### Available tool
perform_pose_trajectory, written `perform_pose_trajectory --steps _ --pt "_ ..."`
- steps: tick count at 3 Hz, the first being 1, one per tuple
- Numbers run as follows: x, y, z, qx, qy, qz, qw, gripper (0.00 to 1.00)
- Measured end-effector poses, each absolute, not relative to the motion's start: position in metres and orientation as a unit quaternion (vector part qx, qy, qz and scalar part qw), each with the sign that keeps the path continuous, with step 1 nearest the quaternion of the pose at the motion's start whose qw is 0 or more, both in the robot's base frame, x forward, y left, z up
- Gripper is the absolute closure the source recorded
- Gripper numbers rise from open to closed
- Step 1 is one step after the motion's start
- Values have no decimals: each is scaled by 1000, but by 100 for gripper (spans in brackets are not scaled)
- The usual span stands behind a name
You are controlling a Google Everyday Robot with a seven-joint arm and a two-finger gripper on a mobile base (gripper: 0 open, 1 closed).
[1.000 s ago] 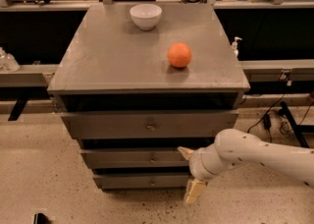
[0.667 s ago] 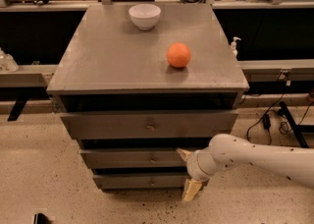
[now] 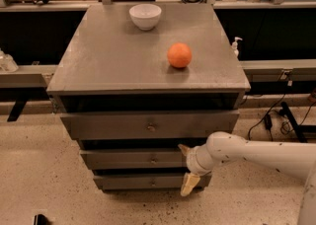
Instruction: Open middle drawer
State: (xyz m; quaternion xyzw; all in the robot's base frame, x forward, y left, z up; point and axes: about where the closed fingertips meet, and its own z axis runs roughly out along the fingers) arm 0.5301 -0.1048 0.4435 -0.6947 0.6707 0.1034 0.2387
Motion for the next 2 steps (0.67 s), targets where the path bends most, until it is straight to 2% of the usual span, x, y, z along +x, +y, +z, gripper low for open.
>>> perform_pose_trajectory --steps 1,2 --pt "558 -111 439 -677 687 91 247 0" --pt "578 -110 425 -674 697 83 230 26"
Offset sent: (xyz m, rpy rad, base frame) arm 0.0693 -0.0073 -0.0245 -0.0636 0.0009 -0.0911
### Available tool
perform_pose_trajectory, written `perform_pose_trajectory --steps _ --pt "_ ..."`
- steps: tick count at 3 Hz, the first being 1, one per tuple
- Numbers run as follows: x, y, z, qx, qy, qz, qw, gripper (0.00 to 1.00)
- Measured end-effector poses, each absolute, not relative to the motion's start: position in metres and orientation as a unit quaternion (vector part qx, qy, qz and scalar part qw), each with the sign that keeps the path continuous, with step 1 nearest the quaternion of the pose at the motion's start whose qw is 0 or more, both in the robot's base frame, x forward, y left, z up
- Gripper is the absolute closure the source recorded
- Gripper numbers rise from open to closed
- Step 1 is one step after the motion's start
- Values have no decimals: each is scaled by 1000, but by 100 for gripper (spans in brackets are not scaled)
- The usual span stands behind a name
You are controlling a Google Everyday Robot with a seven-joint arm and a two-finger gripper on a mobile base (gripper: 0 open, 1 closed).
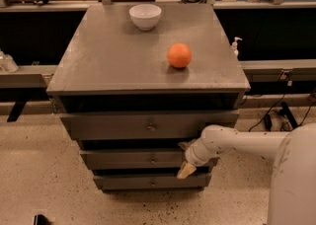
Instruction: Open middle drawer
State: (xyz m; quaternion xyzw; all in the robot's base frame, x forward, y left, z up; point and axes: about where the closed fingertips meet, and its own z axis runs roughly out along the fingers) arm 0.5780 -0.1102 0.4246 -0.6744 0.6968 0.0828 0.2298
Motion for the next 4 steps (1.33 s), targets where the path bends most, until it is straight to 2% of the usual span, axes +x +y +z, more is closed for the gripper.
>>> perform_pose_trajectory --steps 2,3,4 --pt "581 -105 413 -677 699 82 214 48" --pt "580 -105 413 -677 699 82 214 41" --pt "580 -105 415 -677 699 82 214 46"
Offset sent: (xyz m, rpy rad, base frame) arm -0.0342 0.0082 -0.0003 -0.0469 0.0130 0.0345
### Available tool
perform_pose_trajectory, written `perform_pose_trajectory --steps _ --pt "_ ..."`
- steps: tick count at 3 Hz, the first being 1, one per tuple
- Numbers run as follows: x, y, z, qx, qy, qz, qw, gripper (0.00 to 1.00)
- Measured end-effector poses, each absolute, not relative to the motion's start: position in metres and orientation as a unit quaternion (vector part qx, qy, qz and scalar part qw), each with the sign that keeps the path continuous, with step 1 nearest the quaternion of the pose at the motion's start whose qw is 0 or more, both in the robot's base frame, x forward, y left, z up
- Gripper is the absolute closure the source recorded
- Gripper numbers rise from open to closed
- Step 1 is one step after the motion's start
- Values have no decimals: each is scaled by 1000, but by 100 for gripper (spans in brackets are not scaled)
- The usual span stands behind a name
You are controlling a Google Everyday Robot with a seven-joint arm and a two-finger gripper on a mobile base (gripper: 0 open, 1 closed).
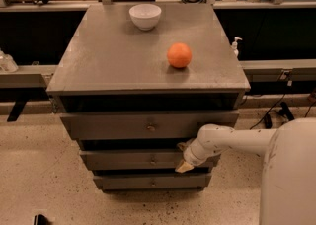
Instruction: Open middle drawer
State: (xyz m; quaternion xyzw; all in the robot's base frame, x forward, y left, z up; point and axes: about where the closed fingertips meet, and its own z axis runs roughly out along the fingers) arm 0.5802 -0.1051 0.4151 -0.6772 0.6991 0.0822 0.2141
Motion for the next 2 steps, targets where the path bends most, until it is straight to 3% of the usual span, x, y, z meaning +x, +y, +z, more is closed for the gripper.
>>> perform_pose_trajectory --steps 2 --pt "580 -105 415 -677 699 82 214 5"
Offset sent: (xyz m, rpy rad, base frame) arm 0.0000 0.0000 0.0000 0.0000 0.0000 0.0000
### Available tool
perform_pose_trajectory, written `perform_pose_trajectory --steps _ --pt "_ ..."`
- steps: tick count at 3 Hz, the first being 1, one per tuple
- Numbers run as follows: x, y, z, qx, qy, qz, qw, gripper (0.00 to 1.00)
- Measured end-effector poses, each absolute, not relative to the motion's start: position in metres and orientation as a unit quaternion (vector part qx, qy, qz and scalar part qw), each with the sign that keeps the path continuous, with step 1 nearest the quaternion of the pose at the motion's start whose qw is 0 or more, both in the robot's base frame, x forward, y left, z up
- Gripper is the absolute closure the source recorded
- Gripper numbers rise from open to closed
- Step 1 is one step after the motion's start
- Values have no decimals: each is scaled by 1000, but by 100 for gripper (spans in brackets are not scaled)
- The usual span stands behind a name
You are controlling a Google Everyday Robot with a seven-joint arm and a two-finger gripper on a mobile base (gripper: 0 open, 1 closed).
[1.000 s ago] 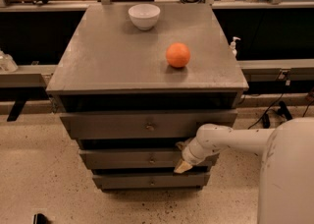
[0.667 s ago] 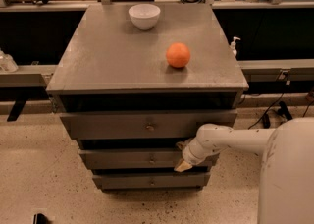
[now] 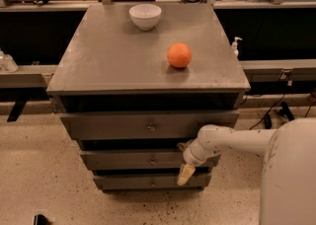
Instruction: Open middle drawer
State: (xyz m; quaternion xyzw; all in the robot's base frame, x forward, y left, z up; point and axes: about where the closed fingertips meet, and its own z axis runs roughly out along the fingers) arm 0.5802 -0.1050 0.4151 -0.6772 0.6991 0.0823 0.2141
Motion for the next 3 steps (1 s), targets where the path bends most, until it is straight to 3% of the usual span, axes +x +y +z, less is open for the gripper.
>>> perform_pose_trajectory --steps 2,3 --pt "579 -102 411 -683 696 74 208 0" --pt "569 -94 408 -704 680 64 194 24"
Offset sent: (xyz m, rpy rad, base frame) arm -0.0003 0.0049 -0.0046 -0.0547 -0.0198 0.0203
